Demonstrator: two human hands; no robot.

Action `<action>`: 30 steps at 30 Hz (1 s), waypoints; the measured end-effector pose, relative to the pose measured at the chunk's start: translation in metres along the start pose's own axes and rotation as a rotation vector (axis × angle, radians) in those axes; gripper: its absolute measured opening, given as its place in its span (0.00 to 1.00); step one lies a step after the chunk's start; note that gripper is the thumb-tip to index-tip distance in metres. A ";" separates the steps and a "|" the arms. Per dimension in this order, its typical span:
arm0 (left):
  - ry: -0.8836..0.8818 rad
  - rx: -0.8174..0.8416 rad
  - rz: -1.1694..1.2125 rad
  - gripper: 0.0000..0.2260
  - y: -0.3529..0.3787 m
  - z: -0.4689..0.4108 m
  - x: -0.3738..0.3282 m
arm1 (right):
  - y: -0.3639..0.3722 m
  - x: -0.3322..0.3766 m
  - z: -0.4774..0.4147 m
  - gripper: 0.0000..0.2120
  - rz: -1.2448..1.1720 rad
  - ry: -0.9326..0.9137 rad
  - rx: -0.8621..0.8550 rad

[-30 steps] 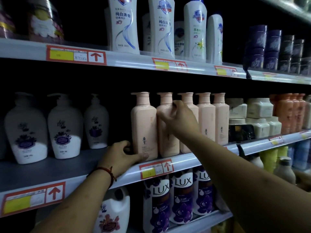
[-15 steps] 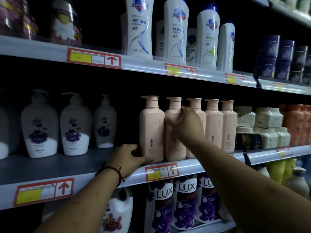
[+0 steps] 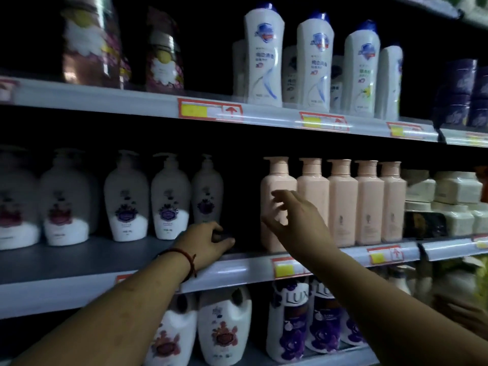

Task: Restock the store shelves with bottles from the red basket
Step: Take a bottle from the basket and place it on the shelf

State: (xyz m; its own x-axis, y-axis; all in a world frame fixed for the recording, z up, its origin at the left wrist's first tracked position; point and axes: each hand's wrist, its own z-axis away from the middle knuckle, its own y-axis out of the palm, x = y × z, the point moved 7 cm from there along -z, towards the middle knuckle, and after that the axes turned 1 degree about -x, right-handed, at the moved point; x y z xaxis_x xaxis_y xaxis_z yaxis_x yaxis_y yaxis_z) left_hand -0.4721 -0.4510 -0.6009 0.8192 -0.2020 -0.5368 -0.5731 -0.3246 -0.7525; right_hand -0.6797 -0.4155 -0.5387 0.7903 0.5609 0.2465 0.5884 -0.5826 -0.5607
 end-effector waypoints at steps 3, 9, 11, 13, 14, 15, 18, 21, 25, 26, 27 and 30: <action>-0.050 -0.041 -0.130 0.21 -0.035 0.006 0.044 | 0.029 0.030 -0.008 0.23 -0.034 -0.018 0.046; -0.159 -0.193 -0.125 0.17 -0.078 0.007 0.105 | 0.105 0.068 -0.024 0.23 -0.176 0.010 0.145; -0.221 -0.258 -0.052 0.17 -0.084 0.005 0.124 | 0.134 0.081 -0.029 0.25 -0.196 0.042 0.181; -0.277 -0.277 0.005 0.23 -0.083 0.003 0.136 | 0.157 0.092 -0.038 0.28 -0.207 0.106 0.210; -0.293 -0.277 0.019 0.26 -0.082 0.001 0.139 | 0.167 0.095 -0.044 0.28 -0.227 0.150 0.212; -0.309 -0.281 0.030 0.27 -0.081 0.000 0.142 | 0.175 0.097 -0.050 0.29 -0.256 0.205 0.210; -0.339 -0.366 0.049 0.24 -0.087 0.001 0.145 | 0.197 0.093 -0.060 0.31 -0.335 0.366 0.195; -0.410 -0.484 0.063 0.21 -0.096 0.009 0.148 | 0.224 0.086 -0.052 0.29 -0.358 0.441 0.275; -0.447 -0.466 0.084 0.26 -0.096 0.009 0.151 | 0.236 0.079 -0.048 0.18 -0.411 0.446 0.334; -0.438 -0.439 0.063 0.29 -0.094 0.008 0.152 | 0.236 0.078 -0.049 0.17 -0.418 0.440 0.328; -0.429 -0.415 0.042 0.31 -0.092 0.007 0.152 | 0.237 0.077 -0.050 0.17 -0.427 0.436 0.316; -0.420 -0.365 0.035 0.35 -0.087 0.004 0.154 | 0.242 0.074 -0.051 0.16 -0.413 0.444 0.315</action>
State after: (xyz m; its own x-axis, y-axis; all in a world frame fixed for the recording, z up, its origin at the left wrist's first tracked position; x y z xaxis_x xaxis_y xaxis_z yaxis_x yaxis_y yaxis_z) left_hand -0.2961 -0.4502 -0.6194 0.6782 0.1430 -0.7209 -0.4935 -0.6382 -0.5909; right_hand -0.4697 -0.5449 -0.6159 0.5461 0.3666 0.7532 0.8323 -0.1360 -0.5373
